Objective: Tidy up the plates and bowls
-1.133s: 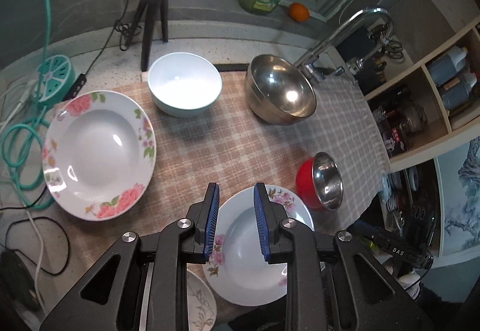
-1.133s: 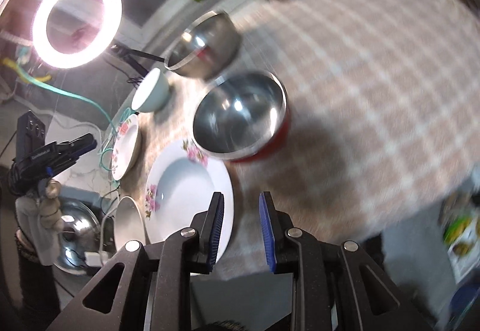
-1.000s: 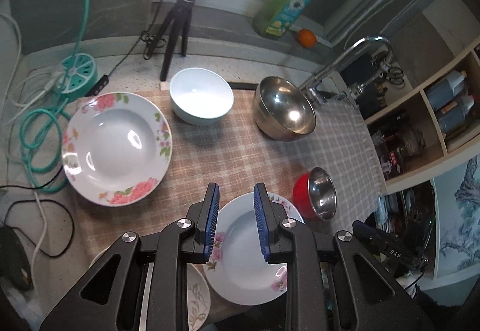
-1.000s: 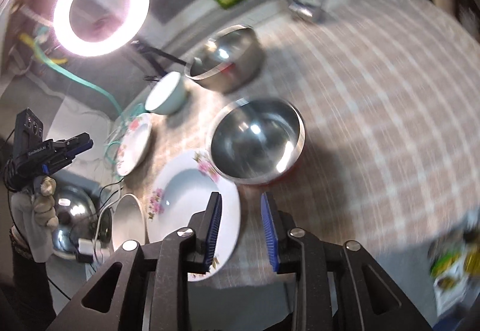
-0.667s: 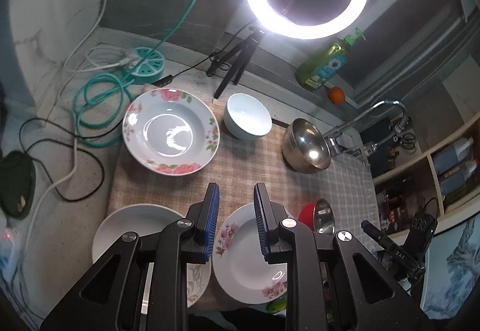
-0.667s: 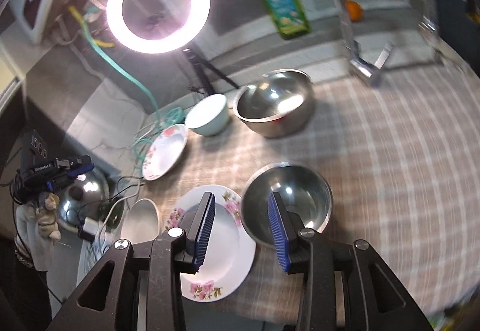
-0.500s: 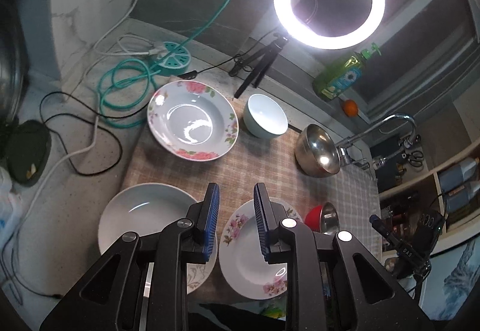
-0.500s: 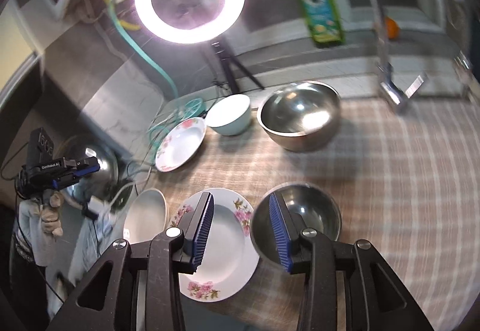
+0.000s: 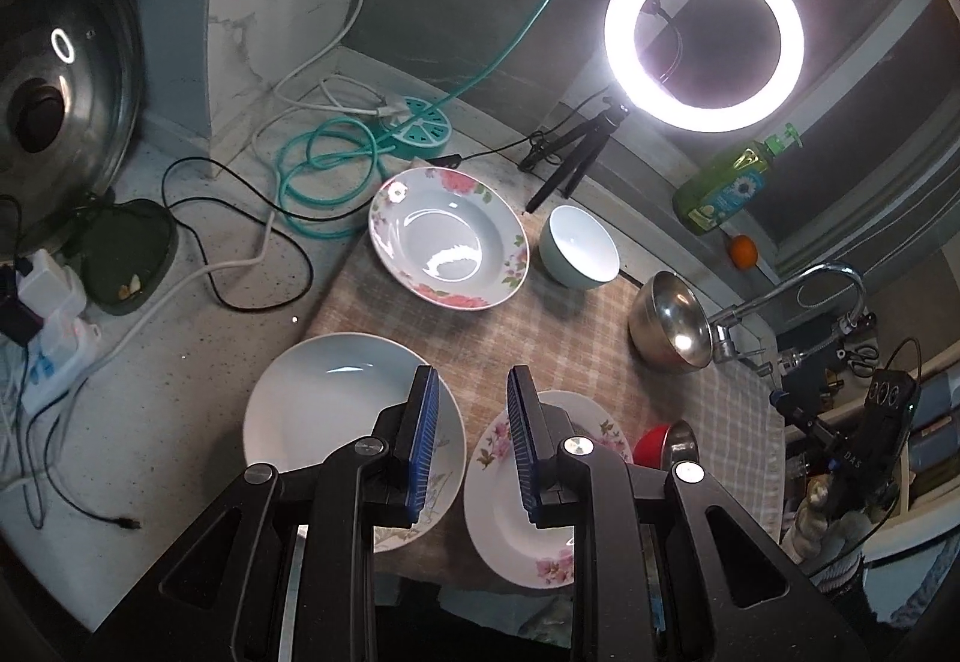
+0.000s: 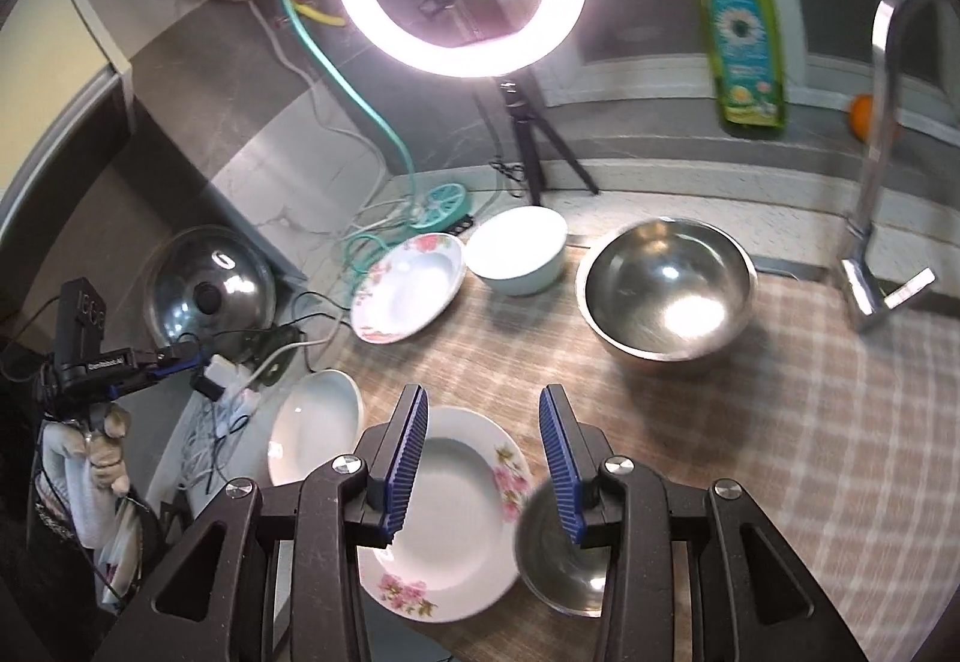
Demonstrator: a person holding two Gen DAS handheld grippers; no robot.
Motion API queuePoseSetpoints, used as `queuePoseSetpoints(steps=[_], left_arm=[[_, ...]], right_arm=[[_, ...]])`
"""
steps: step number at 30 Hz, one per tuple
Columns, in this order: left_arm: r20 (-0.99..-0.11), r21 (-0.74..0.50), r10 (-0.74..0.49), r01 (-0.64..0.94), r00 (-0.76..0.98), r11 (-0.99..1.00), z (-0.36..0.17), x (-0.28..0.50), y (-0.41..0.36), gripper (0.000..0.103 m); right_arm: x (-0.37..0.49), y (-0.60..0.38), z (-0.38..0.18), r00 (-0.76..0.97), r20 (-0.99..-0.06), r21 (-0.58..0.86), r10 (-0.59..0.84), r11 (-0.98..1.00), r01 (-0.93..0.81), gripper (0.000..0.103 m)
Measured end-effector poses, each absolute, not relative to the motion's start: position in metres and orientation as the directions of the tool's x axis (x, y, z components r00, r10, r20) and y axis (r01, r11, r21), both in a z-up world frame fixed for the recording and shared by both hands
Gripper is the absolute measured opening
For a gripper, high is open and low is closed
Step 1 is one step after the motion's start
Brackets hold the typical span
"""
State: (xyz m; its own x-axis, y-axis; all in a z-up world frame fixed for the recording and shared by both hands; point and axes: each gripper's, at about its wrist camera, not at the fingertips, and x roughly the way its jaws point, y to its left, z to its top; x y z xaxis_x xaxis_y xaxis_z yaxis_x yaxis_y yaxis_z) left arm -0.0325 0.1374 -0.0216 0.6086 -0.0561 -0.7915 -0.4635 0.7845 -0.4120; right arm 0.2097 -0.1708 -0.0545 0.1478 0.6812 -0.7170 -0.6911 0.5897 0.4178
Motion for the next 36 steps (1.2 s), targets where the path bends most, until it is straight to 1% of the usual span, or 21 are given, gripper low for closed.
queuePoseSetpoints(steps=[4,9,14,19,22,28,32,36], left_arm=[[-0.785,-0.414,-0.071,-0.436,0.615,0.799,-0.017,-0.019,0.147,0.022],[-0.779,-0.438,-0.129,-0.386,0.614,0.812,-0.023,0.01,0.169,0.022],[-0.802,-0.424,-0.174,-0.34,0.572,0.839,-0.033,0.051,0.196,0.022],[-0.815,-0.424,-0.218,-0.295,0.537,0.857,-0.044,0.093,0.228,0.022],[-0.825,-0.43,-0.253,-0.272,0.505,0.861,-0.059,0.12,0.243,0.022],[-0.873,-0.398,-0.297,-0.213,0.388,0.892,-0.102,0.168,0.25,0.022],[-0.887,-0.39,-0.315,-0.184,0.337,0.902,-0.125,0.191,0.256,0.022],[-0.896,-0.384,-0.315,-0.187,0.313,0.904,-0.143,0.207,0.264,0.022]], right_arm=[[0.217,-0.136,-0.045,0.06,-0.696,0.492,0.715,0.536,-0.686,0.035],[0.225,-0.083,-0.044,0.029,-0.708,0.522,0.705,0.551,-0.651,0.035],[0.227,-0.034,-0.067,-0.016,-0.737,0.557,0.676,0.594,-0.58,0.035],[0.228,0.0,-0.091,-0.022,-0.758,0.572,0.652,0.648,-0.503,0.035],[0.229,0.012,-0.104,-0.006,-0.77,0.57,0.638,0.685,-0.454,0.035],[0.234,0.021,-0.136,0.002,-0.798,0.568,0.603,0.752,-0.335,0.035],[0.237,0.025,-0.153,-0.001,-0.804,0.572,0.594,0.774,-0.269,0.035],[0.24,0.03,-0.168,0.001,-0.811,0.571,0.585,0.79,-0.224,0.034]])
